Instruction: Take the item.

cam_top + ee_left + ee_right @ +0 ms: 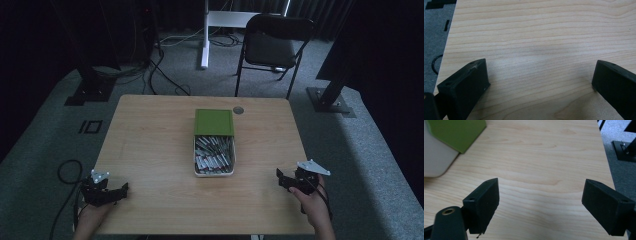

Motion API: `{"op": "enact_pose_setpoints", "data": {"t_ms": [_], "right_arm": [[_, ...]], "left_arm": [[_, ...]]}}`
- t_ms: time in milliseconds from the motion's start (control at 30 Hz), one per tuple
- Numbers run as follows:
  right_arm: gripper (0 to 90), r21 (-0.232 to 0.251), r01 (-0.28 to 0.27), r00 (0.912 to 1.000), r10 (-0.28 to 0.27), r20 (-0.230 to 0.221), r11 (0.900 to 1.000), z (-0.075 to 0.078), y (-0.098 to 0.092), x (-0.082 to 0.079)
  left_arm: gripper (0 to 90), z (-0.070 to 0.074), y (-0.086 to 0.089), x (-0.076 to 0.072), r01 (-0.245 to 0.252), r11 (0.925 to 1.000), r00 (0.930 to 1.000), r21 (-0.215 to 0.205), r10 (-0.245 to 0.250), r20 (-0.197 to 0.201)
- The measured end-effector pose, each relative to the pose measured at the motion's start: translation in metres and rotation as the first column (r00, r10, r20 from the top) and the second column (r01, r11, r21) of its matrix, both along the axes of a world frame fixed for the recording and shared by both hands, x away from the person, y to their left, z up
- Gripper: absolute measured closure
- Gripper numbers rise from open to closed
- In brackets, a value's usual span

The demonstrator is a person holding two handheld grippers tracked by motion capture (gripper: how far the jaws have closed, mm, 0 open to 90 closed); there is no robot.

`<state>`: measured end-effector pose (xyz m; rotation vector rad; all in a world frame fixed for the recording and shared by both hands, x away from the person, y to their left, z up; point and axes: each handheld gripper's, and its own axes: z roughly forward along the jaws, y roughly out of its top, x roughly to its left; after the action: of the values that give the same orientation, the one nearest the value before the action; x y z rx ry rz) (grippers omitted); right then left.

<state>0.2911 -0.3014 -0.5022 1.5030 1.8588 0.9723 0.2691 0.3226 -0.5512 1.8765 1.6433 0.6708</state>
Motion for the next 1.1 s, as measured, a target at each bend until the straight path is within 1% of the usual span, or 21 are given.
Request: {"op": "enact_pose_setpoints", "data": {"t_ms": [33,167,267,400,433,533,633,667,733,800,833,900,933,967,1033,1067,1100], "right_arm": [[14.7,-0.008,-0.007,1.0000,0.007,0.005,1.000,0.001,0.002,0.000],[14.7,-0.007,-0.026,0.9994,0.026,0.024,1.000,0.009,0.009,0.002],[14.7,-0.003,-0.036,0.9989,0.037,0.030,0.999,0.013,0.013,0.003],[14.7,-0.006,-0.071,0.9966,0.071,0.042,0.997,0.017,0.021,0.004],[14.7,-0.009,-0.085,0.9954,0.086,0.044,0.996,0.019,0.026,0.004],[14.7,-0.001,-0.097,0.9940,0.097,0.051,0.995,0.021,0.030,0.005],[14.7,0.005,-0.123,0.9909,0.122,0.058,0.992,0.027,0.039,0.007],[14.7,0.005,-0.123,0.9909,0.122,0.058,0.992,0.027,0.039,0.007],[14.7,-0.002,-0.138,0.9887,0.138,0.059,0.990,0.028,0.044,0.009],[14.7,0.001,-0.148,0.9869,0.147,0.065,0.989,0.031,0.049,0.010],[14.7,0.005,-0.164,0.9841,0.163,0.071,0.986,0.033,0.054,0.011],[14.7,0.004,-0.179,0.9812,0.178,0.075,0.984,0.035,0.060,0.012],[14.7,0.004,-0.179,0.9812,0.178,0.075,0.984,0.035,0.060,0.012],[15.0,0.005,-0.192,0.9786,0.191,0.077,0.981,0.037,0.066,0.014],[15.1,0.013,-0.194,0.9782,0.192,0.079,0.981,0.037,0.068,0.014],[15.1,0.015,-0.206,0.9754,0.205,0.083,0.978,0.039,0.073,0.015],[15.1,0.015,-0.206,0.9754,0.205,0.083,0.978,0.039,0.073,0.015]], "left_arm": [[1.4,0.000,0.000,0.000,0.000,1.0000,1.0000,0.000,0.000,0.000],[1.5,0.000,0.000,0.000,-0.001,1.0000,1.0000,-0.001,0.001,0.001],[1.5,0.000,0.000,0.000,-0.001,1.0000,1.0000,-0.002,0.001,0.001],[1.4,0.000,0.000,0.000,0.000,1.0000,1.0000,0.000,0.000,0.000],[1.4,0.000,0.000,0.000,0.000,1.0000,1.0000,0.000,0.000,0.000],[1.4,0.000,0.000,0.000,0.000,1.0000,1.0000,0.000,0.000,0.000],[1.4,0.000,0.000,0.000,0.000,1.0000,1.0000,0.000,0.000,0.000],[1.4,0.000,0.000,0.000,0.000,1.0000,1.0000,0.000,0.000,0.000],[1.4,0.000,0.000,0.000,0.000,1.0000,1.0000,0.000,0.000,0.000],[1.4,0.000,0.000,0.000,0.000,1.0000,1.0000,0.000,0.000,0.001],[1.4,0.000,0.000,0.000,0.000,1.0000,1.0000,0.000,0.000,0.000],[1.4,0.000,0.000,0.000,0.000,1.0000,1.0000,0.000,0.000,0.000],[1.4,0.000,0.000,0.000,0.000,1.0000,1.0000,0.000,0.000,0.000],[1.5,0.000,0.000,0.000,0.000,1.0000,1.0000,0.000,0.000,0.000],[1.4,0.000,0.000,0.000,0.000,1.0000,1.0000,-0.001,0.000,0.001],[1.4,0.000,0.000,0.000,0.000,1.0000,1.0000,0.000,0.000,0.001],[1.4,0.000,0.000,0.000,0.000,1.0000,1.0000,0.000,0.000,0.000]]}}
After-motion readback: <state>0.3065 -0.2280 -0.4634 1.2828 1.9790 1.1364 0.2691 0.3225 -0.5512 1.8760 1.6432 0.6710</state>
